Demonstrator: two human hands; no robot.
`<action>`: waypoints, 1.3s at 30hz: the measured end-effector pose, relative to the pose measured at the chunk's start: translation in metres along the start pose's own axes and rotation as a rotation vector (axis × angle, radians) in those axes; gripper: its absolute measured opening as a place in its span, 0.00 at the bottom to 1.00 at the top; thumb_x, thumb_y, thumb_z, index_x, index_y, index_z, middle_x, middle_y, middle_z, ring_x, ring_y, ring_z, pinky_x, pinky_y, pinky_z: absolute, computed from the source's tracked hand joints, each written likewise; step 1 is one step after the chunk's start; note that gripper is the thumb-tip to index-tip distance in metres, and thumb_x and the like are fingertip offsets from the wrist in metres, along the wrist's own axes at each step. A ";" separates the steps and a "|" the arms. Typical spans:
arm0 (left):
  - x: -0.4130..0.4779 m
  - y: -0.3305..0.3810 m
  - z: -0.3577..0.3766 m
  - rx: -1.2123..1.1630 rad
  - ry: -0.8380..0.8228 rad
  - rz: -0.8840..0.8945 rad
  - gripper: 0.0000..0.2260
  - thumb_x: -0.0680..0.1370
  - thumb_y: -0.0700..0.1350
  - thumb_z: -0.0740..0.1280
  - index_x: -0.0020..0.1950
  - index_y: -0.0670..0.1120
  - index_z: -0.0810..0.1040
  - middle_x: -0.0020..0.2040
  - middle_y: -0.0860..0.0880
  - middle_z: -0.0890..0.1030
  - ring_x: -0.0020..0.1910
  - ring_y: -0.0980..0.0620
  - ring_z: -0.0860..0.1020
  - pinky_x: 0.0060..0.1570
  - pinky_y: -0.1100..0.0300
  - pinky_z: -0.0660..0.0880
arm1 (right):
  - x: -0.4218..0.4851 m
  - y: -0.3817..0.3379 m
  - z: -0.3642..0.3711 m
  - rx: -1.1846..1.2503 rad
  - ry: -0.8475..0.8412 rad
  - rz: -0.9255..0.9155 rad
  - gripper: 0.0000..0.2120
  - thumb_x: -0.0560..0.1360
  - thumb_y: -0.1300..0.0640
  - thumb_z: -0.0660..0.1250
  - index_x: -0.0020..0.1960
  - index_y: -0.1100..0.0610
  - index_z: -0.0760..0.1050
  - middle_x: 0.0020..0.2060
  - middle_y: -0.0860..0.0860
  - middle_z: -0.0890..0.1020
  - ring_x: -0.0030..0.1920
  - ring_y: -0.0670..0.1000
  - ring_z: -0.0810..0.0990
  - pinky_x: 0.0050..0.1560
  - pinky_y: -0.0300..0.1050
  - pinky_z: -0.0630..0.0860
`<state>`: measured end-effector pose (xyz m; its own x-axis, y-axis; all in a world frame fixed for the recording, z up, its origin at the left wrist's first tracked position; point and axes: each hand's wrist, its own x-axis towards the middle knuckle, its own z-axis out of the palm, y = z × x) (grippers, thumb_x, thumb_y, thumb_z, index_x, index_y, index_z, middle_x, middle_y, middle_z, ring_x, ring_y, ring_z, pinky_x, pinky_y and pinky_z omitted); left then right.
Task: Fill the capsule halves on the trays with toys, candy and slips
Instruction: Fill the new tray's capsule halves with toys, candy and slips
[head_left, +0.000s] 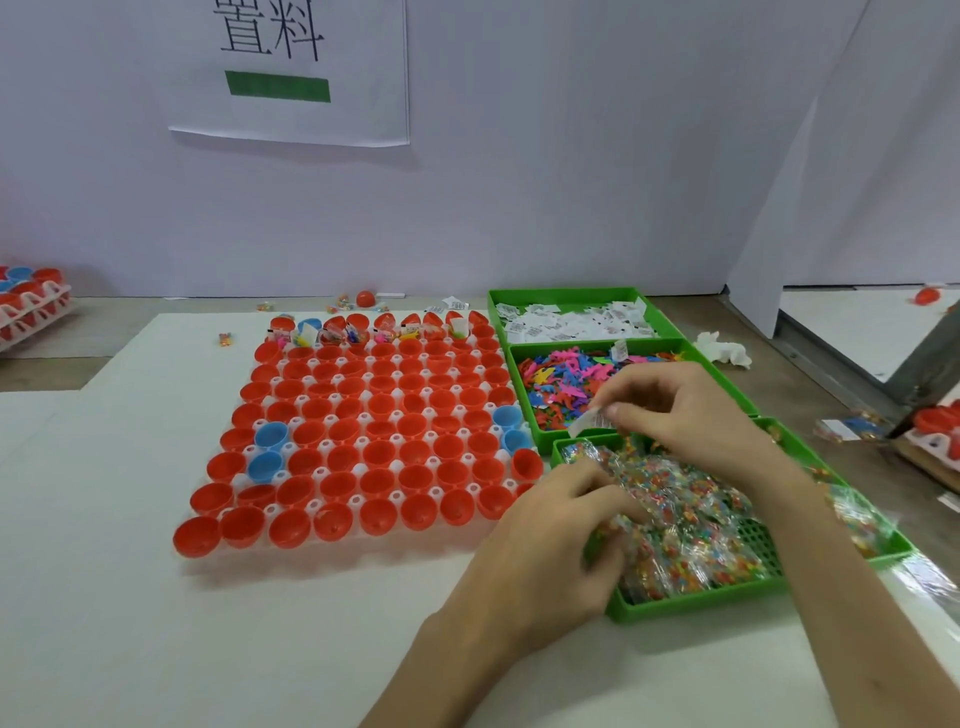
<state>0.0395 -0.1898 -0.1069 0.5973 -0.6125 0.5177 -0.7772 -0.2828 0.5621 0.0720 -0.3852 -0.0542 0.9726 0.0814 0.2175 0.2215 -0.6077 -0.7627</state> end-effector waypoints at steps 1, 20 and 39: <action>0.000 0.000 0.000 0.001 0.005 0.005 0.07 0.78 0.43 0.68 0.55 0.49 0.80 0.50 0.55 0.75 0.49 0.57 0.73 0.47 0.59 0.75 | -0.002 0.001 -0.002 0.007 -0.030 0.013 0.08 0.76 0.61 0.72 0.44 0.48 0.84 0.38 0.51 0.84 0.41 0.58 0.81 0.41 0.51 0.79; 0.000 -0.001 -0.004 -0.043 0.237 0.007 0.11 0.75 0.32 0.68 0.51 0.46 0.81 0.50 0.53 0.76 0.51 0.54 0.76 0.48 0.57 0.77 | 0.007 0.034 -0.003 0.061 0.467 0.267 0.06 0.73 0.51 0.76 0.40 0.52 0.82 0.32 0.48 0.84 0.32 0.43 0.80 0.41 0.45 0.79; 0.005 -0.002 -0.015 -0.463 0.429 -0.299 0.14 0.76 0.31 0.69 0.52 0.50 0.83 0.45 0.56 0.84 0.45 0.54 0.82 0.41 0.62 0.78 | -0.005 -0.012 0.000 0.511 0.001 -0.055 0.08 0.68 0.50 0.77 0.46 0.47 0.83 0.40 0.57 0.87 0.43 0.51 0.86 0.50 0.36 0.77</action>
<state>0.0470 -0.1816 -0.0952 0.8721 -0.1850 0.4530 -0.4596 0.0083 0.8881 0.0643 -0.3783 -0.0467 0.9585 0.1011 0.2664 0.2788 -0.1388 -0.9503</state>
